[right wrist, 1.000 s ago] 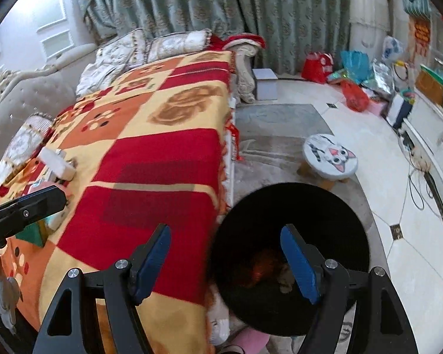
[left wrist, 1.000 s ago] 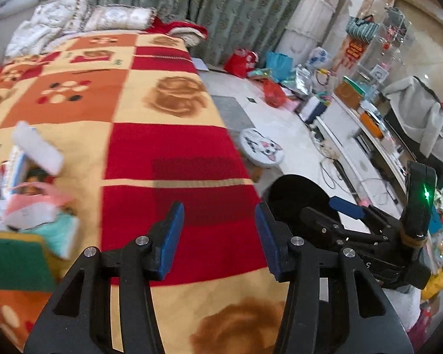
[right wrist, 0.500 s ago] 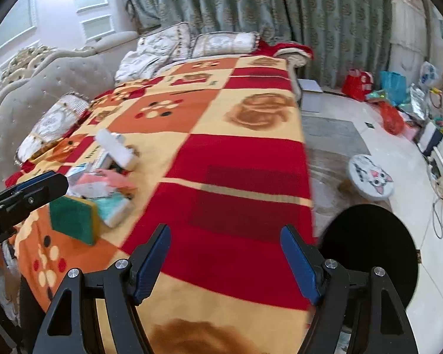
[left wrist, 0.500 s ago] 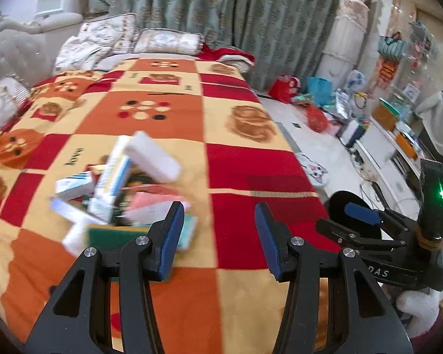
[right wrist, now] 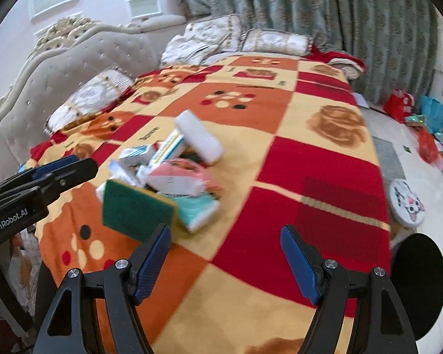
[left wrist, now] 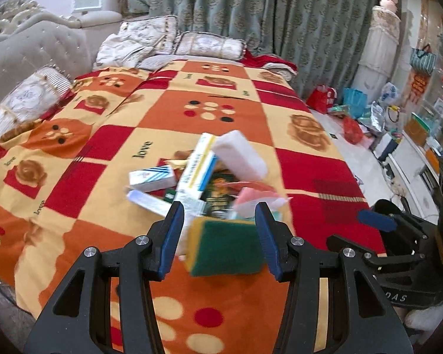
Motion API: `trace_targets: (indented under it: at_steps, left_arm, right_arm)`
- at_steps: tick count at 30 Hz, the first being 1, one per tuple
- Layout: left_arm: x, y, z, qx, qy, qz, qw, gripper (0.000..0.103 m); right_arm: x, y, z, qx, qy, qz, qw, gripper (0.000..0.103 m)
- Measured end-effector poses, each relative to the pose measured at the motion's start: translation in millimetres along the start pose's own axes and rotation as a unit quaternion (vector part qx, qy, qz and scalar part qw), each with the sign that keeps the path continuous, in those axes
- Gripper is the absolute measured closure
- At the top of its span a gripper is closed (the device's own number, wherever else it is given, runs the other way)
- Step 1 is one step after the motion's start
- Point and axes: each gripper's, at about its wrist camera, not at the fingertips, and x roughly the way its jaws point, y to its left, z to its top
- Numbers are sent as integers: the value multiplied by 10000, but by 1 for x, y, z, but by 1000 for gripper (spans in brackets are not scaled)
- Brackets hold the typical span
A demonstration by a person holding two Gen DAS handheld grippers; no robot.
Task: Collect trash
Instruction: 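Move both open grippers back over the trash pile on the bed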
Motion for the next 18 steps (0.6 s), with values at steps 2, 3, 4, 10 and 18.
trace_targets:
  at_steps: [2, 3, 4, 10, 18]
  left_arm:
    - [-2, 11, -2, -56, -6, 55, 10000, 55]
    - [-2, 17, -2, -87, -9, 81, 9999, 55]
    - [-3, 21, -3, -111, -12, 100, 9999, 55]
    - [-5, 47, -7, -276, 13, 199, 9994, 55]
    - [-4, 86, -17, -435, 161, 383, 9982, 55]
  right_arm:
    - [5, 11, 1, -98, 52, 84, 9999, 29]
    - [6, 15, 1, -137, 63, 104, 9998, 29]
    - [8, 21, 2, -202, 58, 133, 9997, 29]
    - [14, 40, 3, -387, 101, 382, 9985, 29]
    - [27, 59, -4, -663, 254, 669, 9952, 29]
